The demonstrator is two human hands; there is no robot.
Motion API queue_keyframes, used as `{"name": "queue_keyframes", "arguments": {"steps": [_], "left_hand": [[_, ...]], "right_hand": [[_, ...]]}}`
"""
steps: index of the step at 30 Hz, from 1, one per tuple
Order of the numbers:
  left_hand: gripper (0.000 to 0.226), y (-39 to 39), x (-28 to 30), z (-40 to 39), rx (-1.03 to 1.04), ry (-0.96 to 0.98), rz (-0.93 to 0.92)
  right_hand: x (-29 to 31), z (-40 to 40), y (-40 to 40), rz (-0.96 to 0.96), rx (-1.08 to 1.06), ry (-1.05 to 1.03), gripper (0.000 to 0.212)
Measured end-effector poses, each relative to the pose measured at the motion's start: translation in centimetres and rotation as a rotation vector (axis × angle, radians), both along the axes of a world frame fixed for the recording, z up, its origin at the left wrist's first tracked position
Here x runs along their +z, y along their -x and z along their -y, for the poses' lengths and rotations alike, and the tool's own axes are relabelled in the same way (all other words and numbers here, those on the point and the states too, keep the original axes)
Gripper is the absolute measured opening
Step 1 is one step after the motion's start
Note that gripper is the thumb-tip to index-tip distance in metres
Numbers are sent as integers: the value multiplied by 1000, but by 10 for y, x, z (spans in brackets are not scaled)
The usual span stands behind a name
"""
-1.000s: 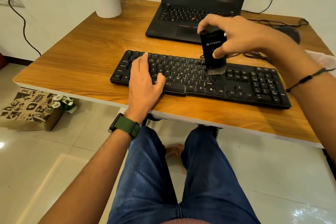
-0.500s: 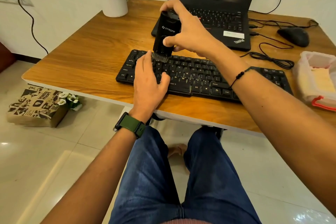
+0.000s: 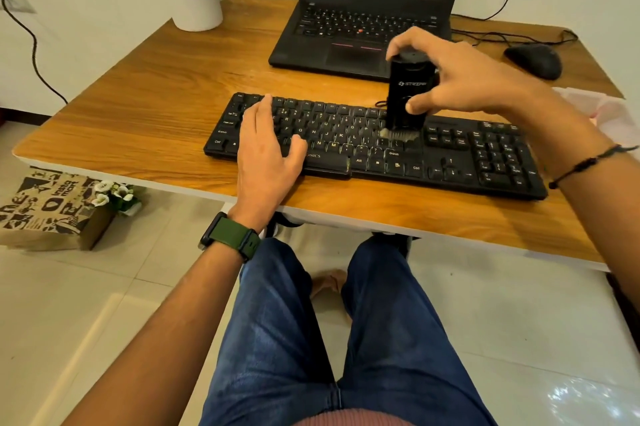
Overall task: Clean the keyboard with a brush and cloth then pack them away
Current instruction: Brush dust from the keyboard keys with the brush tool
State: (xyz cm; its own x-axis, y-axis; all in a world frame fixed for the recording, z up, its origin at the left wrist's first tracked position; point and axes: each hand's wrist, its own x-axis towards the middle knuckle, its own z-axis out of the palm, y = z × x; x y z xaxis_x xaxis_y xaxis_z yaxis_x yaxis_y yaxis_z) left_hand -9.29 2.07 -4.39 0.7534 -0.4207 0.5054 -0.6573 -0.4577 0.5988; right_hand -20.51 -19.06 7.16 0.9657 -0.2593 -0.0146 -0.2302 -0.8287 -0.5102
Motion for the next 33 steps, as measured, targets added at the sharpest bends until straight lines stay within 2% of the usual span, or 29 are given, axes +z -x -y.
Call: {"name": "queue_keyframes", "arguments": {"steps": [6,10,13,17,20,23,29,31,33], "left_hand": [[61,0,1,0,-5,-13,-5],[61,1,2,0,-7,-22,-5],[61,1,2,0,-9,-24,-4],[62,1,2,0,-18,-21,-14],[64,1,2,0,-21,-37,-11],[65,1,3,1,-25,-82,4],[64,2,2,1,-29,-106,8],[65,1,2,1,-29,-111,7],[65,1,2,1,-28,-111,3]], "right_hand": [[15,7,2,1,-22,43,64],[9,-4,-9,-86,42,46,63],[1,-21,-22,-22,101,97,62],[-6,-48,-40,171,122,-157,60],[-15,-65,-49,248,144,-234,59],[-17,-64,-45,208,153,-209,59],[0,-21,-2,15,76,48,62],[7,-9,12,-47,27,26,63],[12,-3,21,-28,-12,-6,64]]}}
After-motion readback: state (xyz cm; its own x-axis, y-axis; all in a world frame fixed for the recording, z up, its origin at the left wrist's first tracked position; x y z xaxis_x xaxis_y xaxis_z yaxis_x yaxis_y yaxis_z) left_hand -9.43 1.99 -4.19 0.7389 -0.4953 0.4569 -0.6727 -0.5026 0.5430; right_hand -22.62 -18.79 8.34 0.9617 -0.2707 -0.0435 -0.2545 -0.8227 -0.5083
